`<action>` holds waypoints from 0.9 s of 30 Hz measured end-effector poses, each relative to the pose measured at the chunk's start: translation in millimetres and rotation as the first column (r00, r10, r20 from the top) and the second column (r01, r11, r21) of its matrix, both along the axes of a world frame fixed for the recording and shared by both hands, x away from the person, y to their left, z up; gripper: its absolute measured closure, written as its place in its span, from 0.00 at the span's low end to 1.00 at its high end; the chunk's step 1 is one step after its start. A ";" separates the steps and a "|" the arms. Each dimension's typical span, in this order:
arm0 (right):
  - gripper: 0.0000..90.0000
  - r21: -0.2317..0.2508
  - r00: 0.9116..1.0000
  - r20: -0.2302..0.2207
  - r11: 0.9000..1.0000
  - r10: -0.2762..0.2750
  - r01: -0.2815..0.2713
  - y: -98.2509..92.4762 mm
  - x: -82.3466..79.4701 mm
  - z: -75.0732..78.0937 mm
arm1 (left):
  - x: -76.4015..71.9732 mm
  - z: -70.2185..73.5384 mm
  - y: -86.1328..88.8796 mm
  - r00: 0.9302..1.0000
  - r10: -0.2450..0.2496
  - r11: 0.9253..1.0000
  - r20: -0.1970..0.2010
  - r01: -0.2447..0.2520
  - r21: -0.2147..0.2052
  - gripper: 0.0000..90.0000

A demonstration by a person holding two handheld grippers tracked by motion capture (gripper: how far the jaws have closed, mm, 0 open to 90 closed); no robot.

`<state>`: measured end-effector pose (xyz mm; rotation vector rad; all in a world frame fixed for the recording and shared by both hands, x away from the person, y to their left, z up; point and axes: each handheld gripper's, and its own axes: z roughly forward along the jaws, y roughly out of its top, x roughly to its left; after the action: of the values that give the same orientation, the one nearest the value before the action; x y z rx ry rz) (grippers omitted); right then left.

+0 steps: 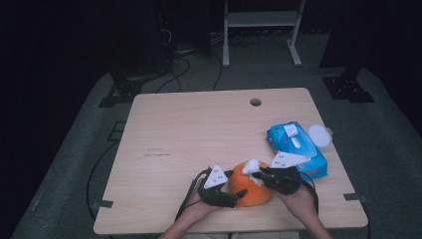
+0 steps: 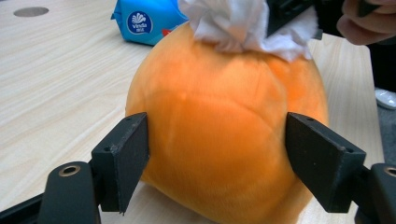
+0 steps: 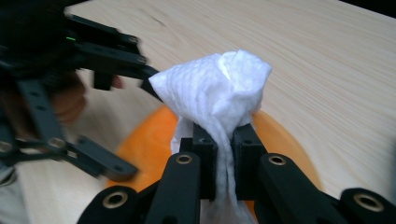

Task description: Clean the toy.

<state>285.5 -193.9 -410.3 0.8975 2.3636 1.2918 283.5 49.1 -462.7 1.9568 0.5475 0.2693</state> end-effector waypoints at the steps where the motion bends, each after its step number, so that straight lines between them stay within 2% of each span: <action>1: 0.91 0.008 1.000 -0.006 1.000 -0.007 0.008 -2.5 0.3 -0.8 | -0.1 0.9 -0.4 1.000 -0.001 1.000 0.002 0.001 0.001 0.26; 3: 0.91 0.004 1.000 0.001 1.000 -0.008 0.008 -1.5 -1.6 -0.1 | -1.1 4.9 -0.5 1.000 -0.005 1.000 0.020 0.005 0.001 0.25; 4: 0.91 0.007 1.000 0.003 1.000 -0.004 0.004 0.4 -2.9 0.8 | -2.8 7.6 -1.0 0.999 -0.006 1.000 0.048 0.007 -0.007 0.22; 6: 0.91 0.036 0.999 0.000 0.999 0.032 -0.032 6.3 -5.6 1.0 | -5.7 12.3 -2.0 0.993 -0.004 1.000 0.121 0.006 -0.021 0.18; 7: 0.91 0.045 0.999 -0.006 0.998 0.052 -0.052 10.6 -7.4 -0.1 | -5.6 13.4 -2.5 0.992 -0.003 1.000 0.128 0.006 -0.022 0.18; 8: 0.91 0.041 0.998 -0.007 0.997 0.067 -0.067 15.1 -9.3 -0.7 | -4.2 12.1 -3.7 0.994 -0.007 1.000 0.109 0.006 0.005 0.18; 9: 0.91 0.017 0.998 0.013 0.997 0.069 -0.069 18.8 -10.8 1.0 | -3.5 9.9 -3.5 0.996 -0.006 1.000 0.093 0.005 0.013 0.22; 10: 0.91 0.003 0.998 0.023 0.998 0.061 -0.061 19.2 -11.3 2.9 | -1.9 6.1 -2.8 0.998 0.000 1.000 0.067 0.000 0.005 0.24; 11: 0.91 -0.003 0.998 0.031 0.999 0.048 -0.048 16.5 -10.4 5.4 | 0.1 3.1 -1.4 0.999 0.005 1.000 0.039 -0.005 -0.003 0.26; 14: 0.91 0.003 0.999 0.032 1.000 -0.016 0.016 -3.1 -3.3 6.8 | 4.6 0.2 1.9 1.000 0.018 1.000 -0.006 -0.019 -0.010 0.27; 16: 0.91 -0.021 0.995 0.029 0.996 -0.091 0.091 -21.2 3.4 2.2 | 5.0 -1.0 2.4 1.000 0.023 1.000 -0.009 -0.023 -0.008 0.28; 17: 0.91 -0.011 0.994 0.010 0.994 -0.110 0.111 -28.0 6.6 -0.6 | 4.7 -1.1 2.7 1.000 0.022 1.000 -0.007 -0.022 -0.008 0.27; 18: 0.91 0.008 0.992 -0.028 0.992 -0.122 0.123 -35.7 10.2 -4.5 | 4.4 -0.9 2.8 1.000 0.019 1.000 -0.006 -0.019 -0.010 0.27; 19: 0.91 0.031 0.991 -0.053 0.992 -0.119 0.121 -40.2 12.0 -7.8 | 4.4 -0.1 3.0 1.000 0.012 1.000 -0.001 -0.012 -0.009 0.27; 21: 0.91 0.071 0.994 -0.061 0.993 -0.095 0.099 -39.0 10.8 -9.4 | 4.2 4.0 4.0 1.000 0.006 1.000 0.027 -0.005 -0.028 0.22; 23: 0.91 0.102 0.997 -0.040 0.992 -0.067 0.070 -30.5 6.8 -6.0 | 4.1 9.5 6.0 0.997 0.004 0.998 0.080 0.001 -0.060 0.14; 24: 0.91 0.113 0.998 -0.027 0.992 -0.050 0.053 -25.1 4.1 -3.4 | 4.4 11.3 6.9 0.996 0.000 0.997 0.086 0.007 -0.073 0.13; 26: 0.91 0.130 1.000 -0.004 0.991 -0.014 0.014 -15.2 -0.5 0.9 | 5.2 10.3 8.0 0.997 -0.016 0.998 0.075 0.021 -0.058 0.14; 27: 0.91 0.132 1.000 0.002 0.991 0.002 -0.002 -11.8 -1.7 1.8 | 5.4 8.7 9.4 0.998 -0.021 0.998 0.063 0.025 -0.050 0.18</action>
<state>283.8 -205.7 -408.5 0.9312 2.3003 1.4641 288.9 58.5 -454.0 1.8976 0.4867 0.2980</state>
